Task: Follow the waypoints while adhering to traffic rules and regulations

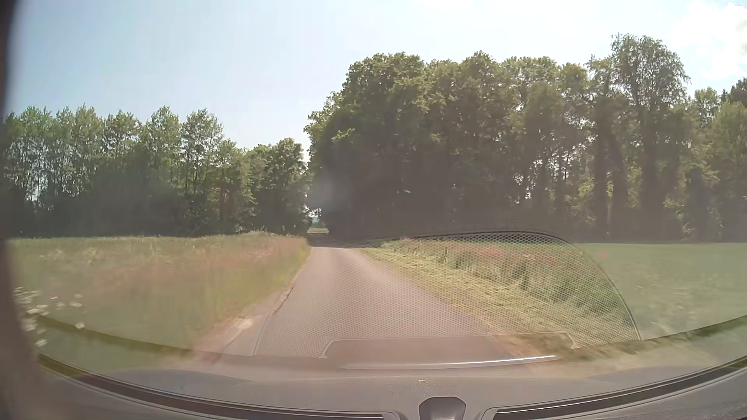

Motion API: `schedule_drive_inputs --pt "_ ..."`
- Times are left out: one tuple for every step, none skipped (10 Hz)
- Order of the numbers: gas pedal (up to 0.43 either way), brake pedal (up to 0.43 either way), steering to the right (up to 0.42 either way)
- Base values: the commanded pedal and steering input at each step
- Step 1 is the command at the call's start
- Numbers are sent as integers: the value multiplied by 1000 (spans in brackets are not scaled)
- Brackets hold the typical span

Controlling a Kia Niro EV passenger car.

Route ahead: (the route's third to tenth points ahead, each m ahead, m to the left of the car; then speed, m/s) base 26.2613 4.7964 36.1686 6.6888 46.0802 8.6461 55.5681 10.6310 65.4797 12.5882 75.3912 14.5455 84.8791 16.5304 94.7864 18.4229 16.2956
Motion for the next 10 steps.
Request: schedule_drive_inputs --pt "370 6 -58" --pt "370 6 -57" --pt "370 6 -55" --pt "378 6 -51" --pt "378 6 -45" --pt "378 6 -42" --pt "390 6 -39" --pt "398 6 -36" --pt "398 6 -31" --pt "409 6 -27"
